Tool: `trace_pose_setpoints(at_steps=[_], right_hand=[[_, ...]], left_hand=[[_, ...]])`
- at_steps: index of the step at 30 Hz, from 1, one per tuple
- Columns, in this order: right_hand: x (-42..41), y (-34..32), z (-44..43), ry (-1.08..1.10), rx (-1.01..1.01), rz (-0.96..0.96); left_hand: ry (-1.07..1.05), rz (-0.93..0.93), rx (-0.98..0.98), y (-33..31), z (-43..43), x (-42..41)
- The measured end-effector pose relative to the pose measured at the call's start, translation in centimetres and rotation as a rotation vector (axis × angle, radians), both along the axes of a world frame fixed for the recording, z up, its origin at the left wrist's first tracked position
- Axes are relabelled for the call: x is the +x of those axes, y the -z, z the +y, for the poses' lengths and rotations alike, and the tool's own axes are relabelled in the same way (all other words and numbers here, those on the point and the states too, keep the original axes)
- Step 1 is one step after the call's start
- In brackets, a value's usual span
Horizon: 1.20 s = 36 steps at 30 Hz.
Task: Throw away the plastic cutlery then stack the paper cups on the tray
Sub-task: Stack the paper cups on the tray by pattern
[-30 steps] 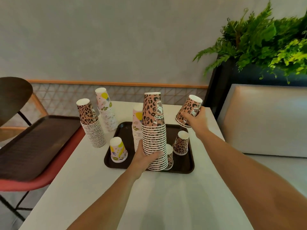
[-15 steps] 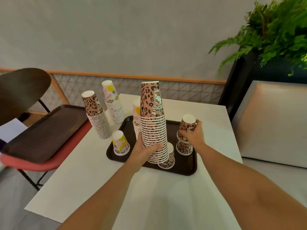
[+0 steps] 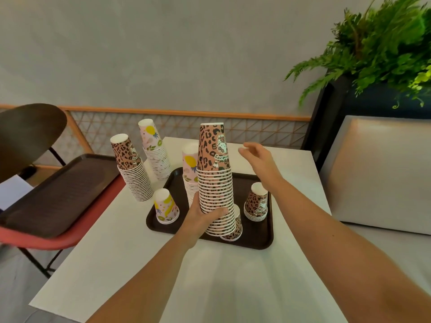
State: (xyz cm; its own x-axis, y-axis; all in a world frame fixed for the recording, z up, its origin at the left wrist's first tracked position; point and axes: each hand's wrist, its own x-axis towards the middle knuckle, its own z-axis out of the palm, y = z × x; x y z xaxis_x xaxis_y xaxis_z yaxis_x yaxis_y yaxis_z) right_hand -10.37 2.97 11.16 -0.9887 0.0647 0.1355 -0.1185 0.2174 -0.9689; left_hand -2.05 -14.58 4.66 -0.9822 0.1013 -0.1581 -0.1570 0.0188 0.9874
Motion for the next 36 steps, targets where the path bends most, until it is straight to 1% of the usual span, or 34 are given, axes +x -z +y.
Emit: trace_pose_setpoints(at_steps=[2, 5, 8, 12, 19, 26, 32, 36], right_hand=[[0.6, -2.0, -0.9, -0.162, -0.026, -0.034], [1.2, -3.3, -2.0, -0.365, 0.013, -0.127], [1.7, -3.3, -2.9, -0.427, 0.06, -0.183], [2.0, -3.0, -3.4, -0.384, 0.041, -0.19], [2.5, -3.8, -4.0, -0.302, -0.069, -0.164], [2.3, -5.0, -4.2, -0.227, -0.183, -0.141], [1.4, -6.3, -3.6, -0.17, -0.346, -0.102], [0.6, -7.2, -2.1, -0.084, -0.44, -0.049]], left_hand=[[0.008, -0.006, 0.006, 0.0, -0.1, 0.1], [0.026, -0.014, -0.007, 0.1, -0.3, 0.1], [0.035, -0.029, -0.034, 0.2, -0.5, 0.3], [0.055, -0.04, -0.049, 0.4, -1.0, 0.5], [0.103, -0.03, -0.054, 1.0, -1.7, 1.1], [0.109, -0.041, -0.046, 2.0, -2.4, 1.5], [0.11, -0.053, -0.058, 2.2, -2.7, 1.4], [0.101, -0.059, -0.071, 2.3, -2.8, 1.3]])
